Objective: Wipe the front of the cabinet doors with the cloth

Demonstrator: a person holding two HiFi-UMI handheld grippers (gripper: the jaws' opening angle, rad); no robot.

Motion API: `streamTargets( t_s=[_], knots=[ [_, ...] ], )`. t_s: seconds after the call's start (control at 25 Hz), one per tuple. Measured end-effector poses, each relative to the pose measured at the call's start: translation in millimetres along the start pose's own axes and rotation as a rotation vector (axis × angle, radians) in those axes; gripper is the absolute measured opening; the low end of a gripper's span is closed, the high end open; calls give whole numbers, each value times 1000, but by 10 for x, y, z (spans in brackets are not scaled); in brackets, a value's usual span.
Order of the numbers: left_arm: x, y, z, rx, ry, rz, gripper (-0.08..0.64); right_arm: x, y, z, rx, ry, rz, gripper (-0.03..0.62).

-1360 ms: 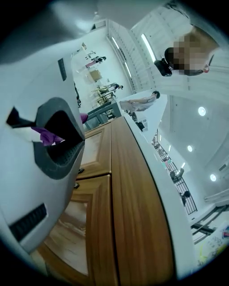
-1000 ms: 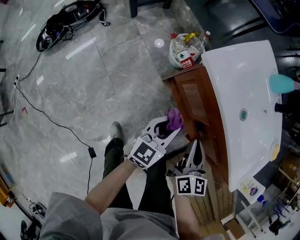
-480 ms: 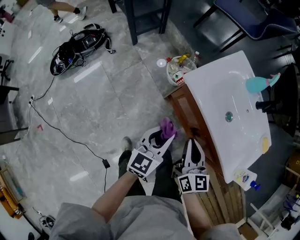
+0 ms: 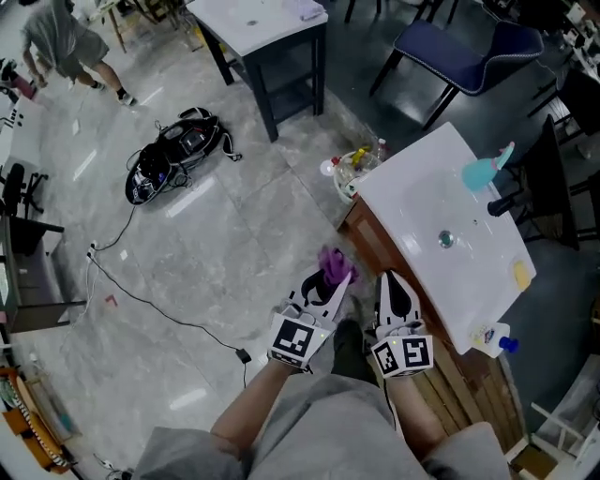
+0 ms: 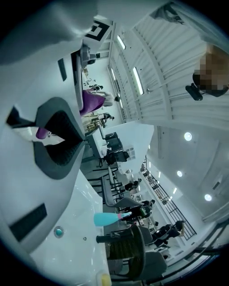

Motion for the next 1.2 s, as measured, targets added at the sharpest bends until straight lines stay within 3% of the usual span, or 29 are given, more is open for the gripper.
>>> streamTargets(
  t_s=[0.24, 0.44, 0.76, 1.2],
  knots=[
    [43, 180, -439, 59, -16, -36, 97, -216, 147, -326, 71, 34, -35, 8],
    [149, 331, -688, 98, -73, -30, 97, -349, 259, -462, 104, 38, -40, 8],
    [173, 495, -801, 135, -97, -32, 97, -481, 328, -610, 166, 65, -52, 8],
    [195, 440, -853, 140, -92, 11, 97, -485, 352, -606, 180, 58, -36, 9]
  ],
)
Point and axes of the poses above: the fingertips, and each gripper's own axes: y backward along the fingers, x to its right, z out of its underside, the point moved 9 cm from there along y, backward along the fingers, and after that the axes turned 12 degrees about -x, right-handed, at the moved point
